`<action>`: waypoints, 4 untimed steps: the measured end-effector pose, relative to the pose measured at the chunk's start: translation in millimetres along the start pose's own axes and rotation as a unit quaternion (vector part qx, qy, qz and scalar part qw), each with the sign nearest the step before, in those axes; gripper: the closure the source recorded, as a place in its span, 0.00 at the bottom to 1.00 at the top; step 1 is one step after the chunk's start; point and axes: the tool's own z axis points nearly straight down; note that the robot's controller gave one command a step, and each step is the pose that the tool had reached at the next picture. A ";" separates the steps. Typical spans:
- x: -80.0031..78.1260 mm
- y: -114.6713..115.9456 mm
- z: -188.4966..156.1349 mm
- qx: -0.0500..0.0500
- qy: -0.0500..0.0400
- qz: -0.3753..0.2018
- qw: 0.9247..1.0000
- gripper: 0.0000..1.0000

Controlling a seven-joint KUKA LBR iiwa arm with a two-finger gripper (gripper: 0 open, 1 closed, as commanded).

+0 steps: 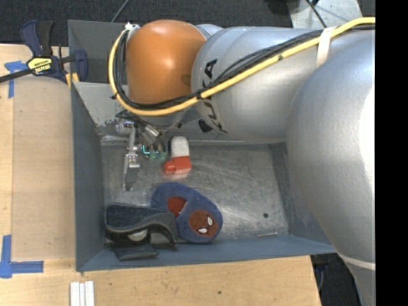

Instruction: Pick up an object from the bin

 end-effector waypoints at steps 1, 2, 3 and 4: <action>5.8 -66.9 92.3 0.001 -0.001 -0.068 0.998 0.00; -33.7 -105.8 113.4 -0.007 -0.001 -0.126 0.992 0.00; -26.4 -158.1 112.0 -0.002 -0.008 -0.117 0.993 0.00; -28.6 -155.9 107.3 -0.003 -0.009 -0.117 0.993 1.00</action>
Offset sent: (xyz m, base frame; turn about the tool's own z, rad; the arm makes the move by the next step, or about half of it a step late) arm -0.0060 -0.0630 -0.0889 -0.1383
